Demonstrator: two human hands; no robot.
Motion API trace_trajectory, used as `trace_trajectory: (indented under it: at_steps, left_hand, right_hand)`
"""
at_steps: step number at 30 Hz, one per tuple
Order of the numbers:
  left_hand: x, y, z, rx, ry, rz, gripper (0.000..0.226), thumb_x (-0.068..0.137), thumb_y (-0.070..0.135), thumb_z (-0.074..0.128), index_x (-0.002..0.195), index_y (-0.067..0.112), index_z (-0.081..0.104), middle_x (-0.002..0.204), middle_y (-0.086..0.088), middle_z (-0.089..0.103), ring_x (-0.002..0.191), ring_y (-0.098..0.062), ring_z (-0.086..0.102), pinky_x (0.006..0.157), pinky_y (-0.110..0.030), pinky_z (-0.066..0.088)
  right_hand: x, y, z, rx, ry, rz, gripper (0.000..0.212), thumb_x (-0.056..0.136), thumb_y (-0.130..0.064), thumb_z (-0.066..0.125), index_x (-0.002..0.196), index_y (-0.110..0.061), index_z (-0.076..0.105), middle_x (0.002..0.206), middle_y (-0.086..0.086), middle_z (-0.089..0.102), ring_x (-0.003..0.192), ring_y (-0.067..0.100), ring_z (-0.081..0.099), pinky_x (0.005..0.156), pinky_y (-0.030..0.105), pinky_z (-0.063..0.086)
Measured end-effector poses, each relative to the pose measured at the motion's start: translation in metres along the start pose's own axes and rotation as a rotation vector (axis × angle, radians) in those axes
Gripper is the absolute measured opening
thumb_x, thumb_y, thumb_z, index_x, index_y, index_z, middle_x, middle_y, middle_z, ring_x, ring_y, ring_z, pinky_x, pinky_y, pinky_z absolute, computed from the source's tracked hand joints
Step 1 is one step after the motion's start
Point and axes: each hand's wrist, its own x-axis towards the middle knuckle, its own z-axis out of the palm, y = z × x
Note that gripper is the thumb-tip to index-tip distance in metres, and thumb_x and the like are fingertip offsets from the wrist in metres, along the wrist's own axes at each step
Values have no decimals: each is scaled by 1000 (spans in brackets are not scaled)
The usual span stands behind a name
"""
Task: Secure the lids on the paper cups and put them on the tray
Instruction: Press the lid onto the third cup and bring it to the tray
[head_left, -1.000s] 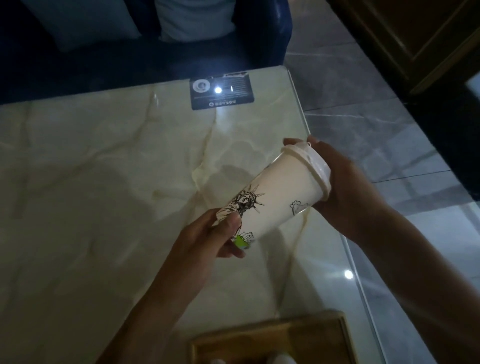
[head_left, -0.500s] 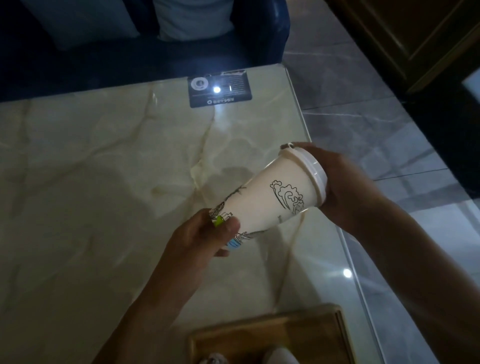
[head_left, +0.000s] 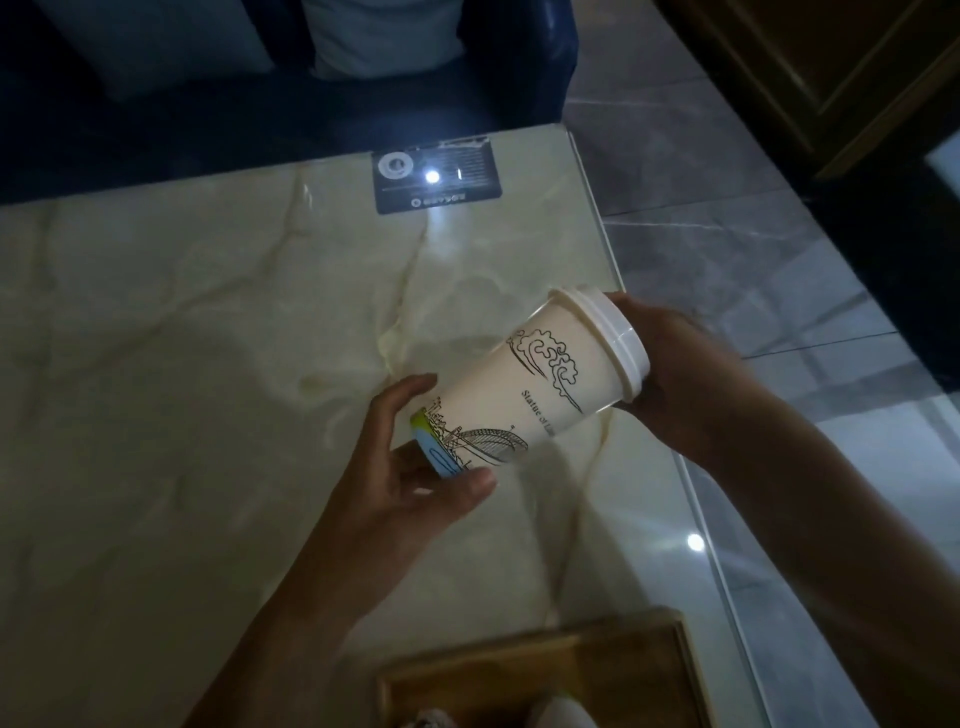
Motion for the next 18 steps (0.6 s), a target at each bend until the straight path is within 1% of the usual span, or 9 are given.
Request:
trace_trajectory:
  at_steps: [2, 4, 6, 8, 10, 12, 14, 16, 18]
  left_hand:
    - [0, -2, 0, -12, -12, 16, 87, 55, 64, 91, 131, 52, 50, 111, 1, 79, 92, -25, 79, 73, -25, 60]
    - [0, -1, 1, -17, -3, 39, 75, 59, 63, 89, 124, 50, 55, 106, -4, 80, 87, -26, 79, 72, -27, 61]
    - [2, -2, 1, -6, 11, 55, 59, 67, 55, 85, 120, 49, 58, 101, -8, 81, 83, -28, 79, 72, -32, 63]
    - [4, -1, 2, -35, 40, 48, 49, 70, 49, 79, 117, 46, 62, 98, -9, 82, 83, -30, 79, 72, -33, 64]
    - [5, -1, 1, -64, 62, 27, 45, 69, 50, 77, 113, 46, 67, 103, -4, 81, 89, -25, 79, 71, -32, 64]
    - [6, -1, 1, -70, 77, 8, 38, 68, 54, 75, 105, 46, 72, 107, 5, 80, 94, -17, 77, 75, -37, 63]
    - [7, -2, -1, -73, 93, -5, 33, 68, 55, 74, 98, 43, 76, 103, 7, 80, 92, -12, 76, 81, -43, 61]
    - [8, -1, -2, -71, 111, -5, 34, 68, 57, 73, 98, 42, 76, 103, 5, 80, 92, -14, 77, 83, -46, 60]
    - [8, 2, -2, -73, 117, 4, 44, 67, 63, 75, 107, 45, 73, 110, 2, 79, 95, -23, 78, 81, -45, 61]
  right_hand:
    - [4, 1, -4, 78, 14, 15, 34, 108, 8, 44, 137, -5, 58, 89, -9, 61, 61, -16, 67, 56, 6, 50]
    - [3, 1, -8, 112, -10, 56, 39, 109, 7, 43, 147, 1, 52, 99, -9, 61, 64, -21, 66, 59, 3, 50]
    - [2, 3, -9, -38, -50, -33, 34, 110, -1, 46, 141, -5, 59, 102, -6, 67, 75, -13, 72, 64, 8, 55]
    - [6, 6, -11, -32, -18, -31, 28, 108, -13, 52, 128, -13, 72, 104, 5, 77, 91, 12, 77, 70, 26, 62]
    - [12, 10, -15, -14, 8, -28, 27, 105, -19, 56, 118, -22, 80, 109, 8, 81, 98, 24, 78, 73, 36, 64]
    - [16, 14, -17, -14, -13, -51, 27, 102, -22, 57, 113, -27, 82, 109, 7, 82, 96, 22, 80, 72, 35, 65]
    - [18, 16, -16, 17, -19, -55, 28, 99, -25, 58, 113, -26, 83, 106, 6, 83, 91, 19, 81, 73, 35, 65]
    - [20, 18, -16, 51, -32, -50, 28, 95, -28, 60, 111, -23, 83, 102, 7, 82, 87, 19, 81, 73, 36, 66]
    - [21, 19, -16, 82, -57, -54, 29, 92, -28, 60, 106, -23, 84, 98, 9, 82, 86, 21, 81, 74, 38, 66]
